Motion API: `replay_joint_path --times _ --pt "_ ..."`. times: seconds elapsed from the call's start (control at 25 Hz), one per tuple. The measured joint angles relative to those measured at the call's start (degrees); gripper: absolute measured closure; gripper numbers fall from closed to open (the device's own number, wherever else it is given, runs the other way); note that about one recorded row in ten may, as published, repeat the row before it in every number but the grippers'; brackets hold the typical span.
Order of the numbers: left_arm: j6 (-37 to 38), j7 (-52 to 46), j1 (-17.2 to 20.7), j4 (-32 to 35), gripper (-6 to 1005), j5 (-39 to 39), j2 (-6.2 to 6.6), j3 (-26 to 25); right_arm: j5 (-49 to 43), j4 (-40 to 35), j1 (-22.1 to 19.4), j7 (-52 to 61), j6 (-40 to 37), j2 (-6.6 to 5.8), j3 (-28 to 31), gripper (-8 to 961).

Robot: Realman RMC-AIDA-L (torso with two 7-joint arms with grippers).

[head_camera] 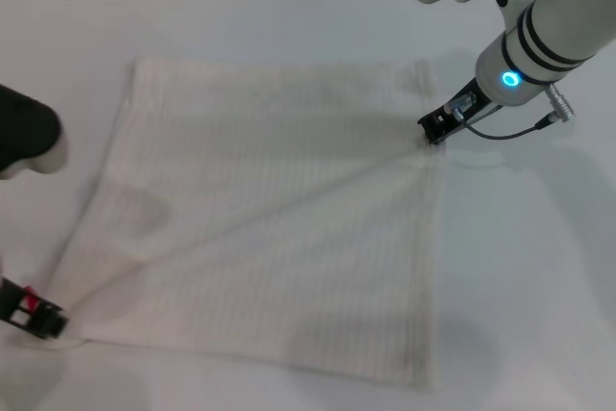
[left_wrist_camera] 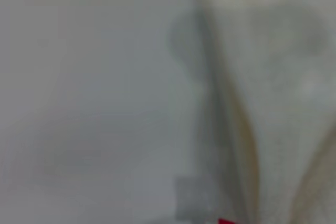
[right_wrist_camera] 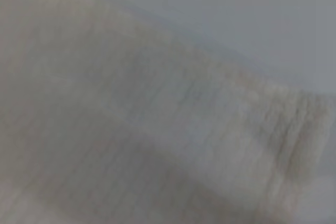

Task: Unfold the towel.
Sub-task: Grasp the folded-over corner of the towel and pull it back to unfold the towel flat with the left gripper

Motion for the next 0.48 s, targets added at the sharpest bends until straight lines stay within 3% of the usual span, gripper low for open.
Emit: replay_joint_path --times 0.28,0.48 --pt "0.6 1.3 0.5 -7.1 387 -0.1 -0.52 0.4 0.0 -1.0 -0.4 0.0 -0.2 0.0 -0.3 916" --pt "1.2 5.6 -1.4 -7.2 377 0.0 -2.38 -3.3 0.1 -7.0 -2.5 0.3 -2.0 0.13 -2.0 915"
